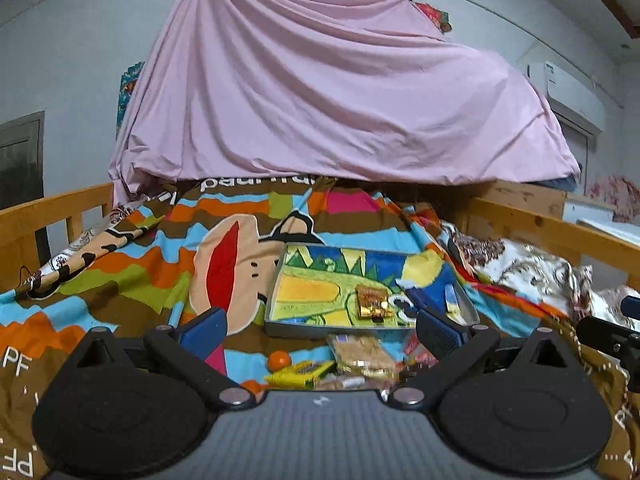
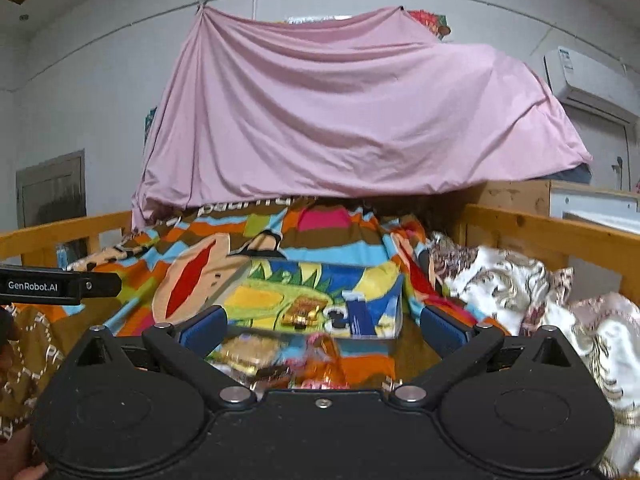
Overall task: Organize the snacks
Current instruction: 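Withdraw both tools from the tray back toward the snack pile, then lower the right tool onto the orange fruit bag and close on it, then grasp a small brown snack with the left tool while the right tool lifts the orange bag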
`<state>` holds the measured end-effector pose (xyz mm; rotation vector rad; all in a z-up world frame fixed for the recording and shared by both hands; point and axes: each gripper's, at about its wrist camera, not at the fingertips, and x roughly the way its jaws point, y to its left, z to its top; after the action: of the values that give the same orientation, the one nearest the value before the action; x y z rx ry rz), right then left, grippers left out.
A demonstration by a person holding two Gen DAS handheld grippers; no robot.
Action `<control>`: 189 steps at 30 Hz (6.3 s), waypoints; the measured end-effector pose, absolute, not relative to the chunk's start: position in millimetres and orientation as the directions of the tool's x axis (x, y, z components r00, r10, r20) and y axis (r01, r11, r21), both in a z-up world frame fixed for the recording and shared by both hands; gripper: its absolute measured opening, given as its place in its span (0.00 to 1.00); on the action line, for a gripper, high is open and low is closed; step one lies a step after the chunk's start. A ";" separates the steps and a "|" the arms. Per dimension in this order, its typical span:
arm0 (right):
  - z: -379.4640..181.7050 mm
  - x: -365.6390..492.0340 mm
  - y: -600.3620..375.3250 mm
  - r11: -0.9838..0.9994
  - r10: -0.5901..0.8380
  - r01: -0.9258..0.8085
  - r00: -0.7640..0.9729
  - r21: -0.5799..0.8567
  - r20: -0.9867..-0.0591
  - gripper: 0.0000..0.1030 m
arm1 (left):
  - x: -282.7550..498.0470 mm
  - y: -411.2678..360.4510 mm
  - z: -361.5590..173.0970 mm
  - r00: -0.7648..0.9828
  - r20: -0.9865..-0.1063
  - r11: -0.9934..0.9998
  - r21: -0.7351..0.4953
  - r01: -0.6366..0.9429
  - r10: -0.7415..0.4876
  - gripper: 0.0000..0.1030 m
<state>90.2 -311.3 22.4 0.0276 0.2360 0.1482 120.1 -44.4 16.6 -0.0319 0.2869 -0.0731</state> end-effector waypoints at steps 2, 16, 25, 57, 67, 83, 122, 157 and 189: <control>18.8 88.3 -307.0 0.988 0.154 -0.148 0.955 0.043 -0.254 0.99 | 116.6 -42.2 12.1 0.953 -0.291 0.996 -0.039 0.075 -0.084 1.00; -0.7 98.8 -292.6 0.987 0.155 -0.163 0.907 0.013 -0.391 0.99 | 111.2 -34.7 -23.2 0.914 -0.391 0.993 0.001 0.114 -0.105 1.00; -14.1 119.0 -286.6 0.984 0.159 -0.175 0.857 0.012 -0.490 0.99 | 126.2 -28.8 -36.8 0.885 -0.454 0.992 0.011 0.123 -0.105 1.00; -41.5 199.4 -283.0 0.930 0.254 -0.361 0.775 -0.075 -0.579 0.99 | 197.8 -33.0 -54.5 0.831 -0.513 0.962 0.041 0.271 -0.212 1.00; -68.7 247.8 -291.2 0.885 0.281 -0.444 0.752 -0.143 -0.596 0.99 | 229.9 -73.8 -60.5 0.720 -0.572 0.847 0.081 0.525 -0.392 1.00; -92.0 287.6 -295.3 0.881 0.364 -0.472 0.661 0.013 -0.656 0.82 | 267.8 -80.4 -68.6 0.627 -0.607 0.809 -0.045 0.586 -0.488 1.00; -59.9 296.8 -359.2 0.845 0.437 -0.519 0.531 0.129 -0.726 0.60 | 292.3 -137.4 -81.0 0.512 -0.717 0.693 0.055 0.718 -0.473 0.80; -92.2 322.0 -330.6 0.872 0.424 -0.465 0.564 0.152 -0.709 0.69 | 299.1 -136.4 -90.9 0.555 -0.755 0.851 -0.008 0.525 -0.349 0.56; -85.2 278.2 -307.3 0.887 0.281 -0.457 0.657 -0.072 -0.699 0.67 | 285.6 -117.0 -83.8 0.638 -0.694 0.933 -0.144 0.330 -0.333 0.13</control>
<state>278.2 -307.3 -85.2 -0.2519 0.7445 0.4230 285.6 -117.0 -83.8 -0.0037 0.7932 -0.3787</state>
